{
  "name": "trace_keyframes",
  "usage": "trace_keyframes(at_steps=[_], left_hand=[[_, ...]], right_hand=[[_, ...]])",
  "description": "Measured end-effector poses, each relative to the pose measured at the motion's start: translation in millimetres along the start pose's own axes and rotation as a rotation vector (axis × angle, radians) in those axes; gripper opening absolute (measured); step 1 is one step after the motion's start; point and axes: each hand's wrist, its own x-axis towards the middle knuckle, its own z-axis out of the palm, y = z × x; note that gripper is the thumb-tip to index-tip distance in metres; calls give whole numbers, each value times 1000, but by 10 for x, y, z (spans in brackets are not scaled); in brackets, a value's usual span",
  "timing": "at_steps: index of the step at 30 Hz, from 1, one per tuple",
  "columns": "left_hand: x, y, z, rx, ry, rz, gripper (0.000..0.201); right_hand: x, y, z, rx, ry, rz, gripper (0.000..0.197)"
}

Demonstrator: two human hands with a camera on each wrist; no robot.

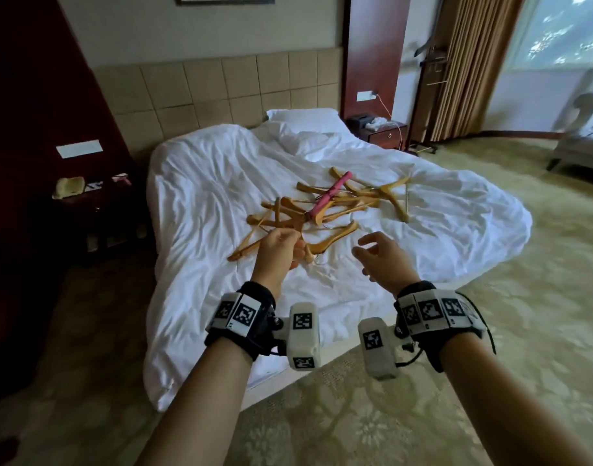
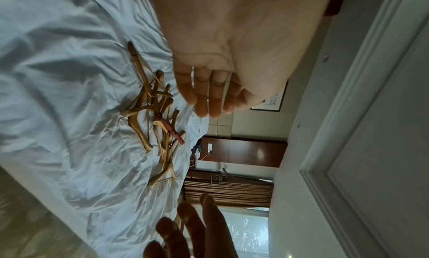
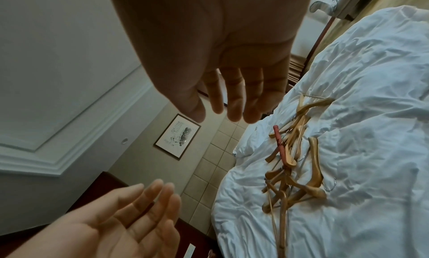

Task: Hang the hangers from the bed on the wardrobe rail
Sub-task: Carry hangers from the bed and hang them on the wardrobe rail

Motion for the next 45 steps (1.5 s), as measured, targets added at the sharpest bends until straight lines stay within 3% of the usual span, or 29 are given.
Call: trace_keyframes(at_steps=[2,10,25,31,37,45], left_hand=[[377,-10,226,-10,26,-6,14],[1821,-252,586,0,163,-89,16],[4454,-1373,296,-34,393,-292,29],[5184,-1805,133,57,420,-361,26],[5750,-2362,-4,468,384,-384,24],[6307,-3290,-112,742,253,-545,37]], right_hand=[[444,118,-84,-10,-1,4,19],[2032,266,-41,-93,-101,-39,34],[4591,568,1284,-310,-287,18,33],[5253,896,1859,-357,-418,87,39],[5816,1385,2518,-391,-521,115,46],[6046,2164,3252,-440,-644,270,46]])
